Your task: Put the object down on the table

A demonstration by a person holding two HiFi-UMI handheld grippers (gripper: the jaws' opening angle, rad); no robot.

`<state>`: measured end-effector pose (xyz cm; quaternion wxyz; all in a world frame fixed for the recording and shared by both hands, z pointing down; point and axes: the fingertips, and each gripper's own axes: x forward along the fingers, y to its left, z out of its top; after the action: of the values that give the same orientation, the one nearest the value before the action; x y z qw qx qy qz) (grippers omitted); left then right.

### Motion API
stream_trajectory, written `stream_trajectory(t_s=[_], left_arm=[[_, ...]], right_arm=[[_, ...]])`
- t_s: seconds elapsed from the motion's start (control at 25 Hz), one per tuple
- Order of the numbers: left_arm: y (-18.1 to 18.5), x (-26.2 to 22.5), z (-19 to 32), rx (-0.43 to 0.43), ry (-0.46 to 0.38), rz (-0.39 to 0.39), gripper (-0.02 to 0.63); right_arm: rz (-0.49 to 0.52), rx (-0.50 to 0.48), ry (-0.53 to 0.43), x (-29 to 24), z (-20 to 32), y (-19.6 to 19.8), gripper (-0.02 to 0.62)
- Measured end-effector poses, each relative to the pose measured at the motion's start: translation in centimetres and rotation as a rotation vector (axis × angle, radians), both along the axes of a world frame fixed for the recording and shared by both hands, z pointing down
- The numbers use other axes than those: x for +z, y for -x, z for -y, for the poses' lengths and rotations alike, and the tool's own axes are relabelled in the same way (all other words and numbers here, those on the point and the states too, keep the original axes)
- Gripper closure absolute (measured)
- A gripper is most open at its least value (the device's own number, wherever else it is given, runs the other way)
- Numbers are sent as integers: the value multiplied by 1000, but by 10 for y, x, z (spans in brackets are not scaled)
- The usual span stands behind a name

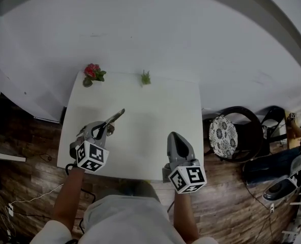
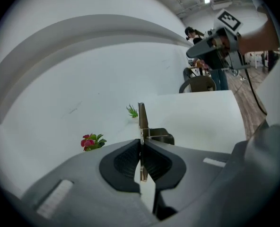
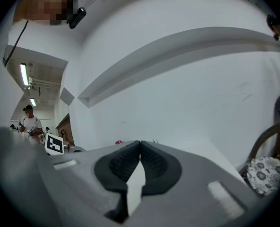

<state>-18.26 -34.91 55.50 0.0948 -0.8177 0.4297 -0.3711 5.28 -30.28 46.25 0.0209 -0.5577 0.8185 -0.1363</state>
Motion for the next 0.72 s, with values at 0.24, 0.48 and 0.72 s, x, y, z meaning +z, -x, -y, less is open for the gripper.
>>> stream_trajectory(t_s=[0.24, 0.48, 0.72], left_arm=[[-4, 43, 9, 62, 41, 171, 595], [-6, 77, 11, 108, 67, 307, 595], [-9, 95, 22, 143, 75, 403, 595]], right_arm=[[4, 1, 15, 7, 4, 0, 592], [6, 6, 29, 14, 6, -5, 592], [5, 3, 41, 19, 15, -7, 592]])
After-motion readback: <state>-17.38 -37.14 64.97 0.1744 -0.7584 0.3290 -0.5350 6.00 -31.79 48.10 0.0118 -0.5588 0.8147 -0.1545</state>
